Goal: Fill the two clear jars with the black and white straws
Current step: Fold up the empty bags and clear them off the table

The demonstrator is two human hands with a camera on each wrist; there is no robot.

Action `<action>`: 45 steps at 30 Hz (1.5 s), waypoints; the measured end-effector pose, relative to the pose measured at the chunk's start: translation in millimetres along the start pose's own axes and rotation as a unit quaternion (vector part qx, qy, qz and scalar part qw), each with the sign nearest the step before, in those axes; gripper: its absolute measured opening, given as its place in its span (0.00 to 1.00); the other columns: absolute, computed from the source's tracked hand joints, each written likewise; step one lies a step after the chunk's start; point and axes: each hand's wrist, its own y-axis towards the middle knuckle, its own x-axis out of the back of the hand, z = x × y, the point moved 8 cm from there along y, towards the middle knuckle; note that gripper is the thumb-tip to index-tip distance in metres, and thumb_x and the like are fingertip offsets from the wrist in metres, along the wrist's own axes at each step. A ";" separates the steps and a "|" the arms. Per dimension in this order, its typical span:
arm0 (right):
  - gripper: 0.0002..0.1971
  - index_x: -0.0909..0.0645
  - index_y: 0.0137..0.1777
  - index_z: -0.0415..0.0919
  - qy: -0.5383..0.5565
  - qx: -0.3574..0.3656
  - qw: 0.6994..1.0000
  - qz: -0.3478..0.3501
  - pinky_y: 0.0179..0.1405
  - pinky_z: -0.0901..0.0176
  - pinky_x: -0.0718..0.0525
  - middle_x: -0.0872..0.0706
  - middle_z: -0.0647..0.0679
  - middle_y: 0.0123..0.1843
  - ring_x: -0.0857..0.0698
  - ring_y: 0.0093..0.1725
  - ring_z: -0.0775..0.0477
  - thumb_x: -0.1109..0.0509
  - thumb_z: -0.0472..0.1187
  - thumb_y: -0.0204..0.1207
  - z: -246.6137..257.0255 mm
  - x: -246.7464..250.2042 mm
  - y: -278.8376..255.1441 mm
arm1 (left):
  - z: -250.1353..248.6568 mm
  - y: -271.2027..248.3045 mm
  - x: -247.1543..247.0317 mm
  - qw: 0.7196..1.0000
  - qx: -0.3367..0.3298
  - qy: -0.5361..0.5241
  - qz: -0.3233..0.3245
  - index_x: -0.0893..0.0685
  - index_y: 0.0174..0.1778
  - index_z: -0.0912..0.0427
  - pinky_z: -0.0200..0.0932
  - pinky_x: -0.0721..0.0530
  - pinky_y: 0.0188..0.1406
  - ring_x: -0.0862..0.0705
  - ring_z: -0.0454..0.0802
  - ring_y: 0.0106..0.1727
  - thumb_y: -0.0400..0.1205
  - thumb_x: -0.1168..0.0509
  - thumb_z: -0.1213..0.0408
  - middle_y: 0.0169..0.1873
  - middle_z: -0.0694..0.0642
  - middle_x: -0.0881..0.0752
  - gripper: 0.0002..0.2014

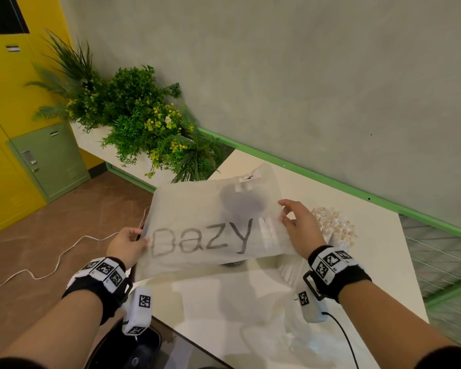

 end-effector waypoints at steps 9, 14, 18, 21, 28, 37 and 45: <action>0.31 0.31 0.70 0.68 0.058 -0.063 0.984 0.153 0.66 0.55 0.26 0.28 0.51 0.66 0.21 0.60 0.47 0.23 0.43 0.73 -1.1 -11.4 -3.1 | -14.7 -4.2 -20.7 0.985 -0.055 -0.033 0.160 0.20 0.52 0.39 0.63 0.16 0.55 0.17 0.70 0.53 0.72 0.39 0.89 0.53 0.64 0.17 0.33; 0.31 0.23 0.70 0.48 0.011 -0.044 0.990 0.131 0.65 0.66 0.33 0.23 0.57 0.63 0.26 0.64 0.57 0.20 0.34 0.68 4.6 -13.1 0.7 | -17.7 -4.2 -4.6 0.994 -0.090 0.008 0.065 0.14 0.41 0.42 0.61 0.17 0.58 0.14 0.61 0.51 0.70 0.25 0.76 0.49 0.60 0.12 0.19; 0.10 0.15 0.37 0.43 0.015 0.058 0.998 -0.015 0.42 0.64 0.24 0.15 0.52 0.39 0.19 0.40 0.59 0.18 0.31 0.63 26.0 15.4 9.0 | -40.1 -19.9 18.8 0.993 -0.109 0.031 -0.035 0.15 0.30 0.51 0.48 0.18 0.38 0.17 0.58 0.38 0.73 0.26 0.71 0.33 0.56 0.13 0.11; 0.15 0.22 0.31 0.45 -0.043 0.153 0.986 -0.057 0.37 0.62 0.29 0.22 0.51 0.34 0.23 0.37 0.49 0.20 0.27 0.61 54.1 29.7 10.0 | -70.9 -32.1 31.3 0.968 -0.163 0.167 -0.088 0.18 0.29 0.51 0.47 0.25 0.48 0.24 0.59 0.52 0.72 0.24 0.63 0.43 0.51 0.22 0.10; 0.20 0.28 0.36 0.51 0.011 0.251 0.968 -0.007 0.49 0.56 0.24 0.20 0.51 0.43 0.21 0.48 0.42 0.22 0.28 0.65 127.4 47.4 4.0 | -147.5 -76.2 -32.5 0.883 -0.358 0.296 0.063 0.26 0.59 0.38 0.60 0.40 0.77 0.28 0.46 0.70 0.64 0.29 0.33 0.66 0.39 0.23 0.30; 0.09 0.23 0.43 0.43 0.109 0.231 0.967 -0.024 0.41 0.48 0.22 0.17 0.47 0.41 0.20 0.43 0.44 0.28 0.29 0.75 167.8 85.4 -0.2 | -185.6 -134.5 -76.9 0.889 -0.407 0.138 0.155 0.16 0.53 0.51 0.24 0.31 0.49 0.22 0.40 0.53 0.68 0.39 0.33 0.50 0.41 0.19 0.29; 0.19 0.27 0.66 0.39 -0.062 0.347 0.904 -0.244 0.67 0.50 0.27 0.27 0.43 0.65 0.27 0.64 0.44 0.30 0.36 0.76 190.1 124.0 -41.2 | -193.4 -144.6 -53.6 0.932 -0.353 0.034 0.077 0.25 0.41 0.54 0.30 0.28 0.30 0.22 0.38 0.34 0.84 0.37 0.62 0.36 0.46 0.18 0.06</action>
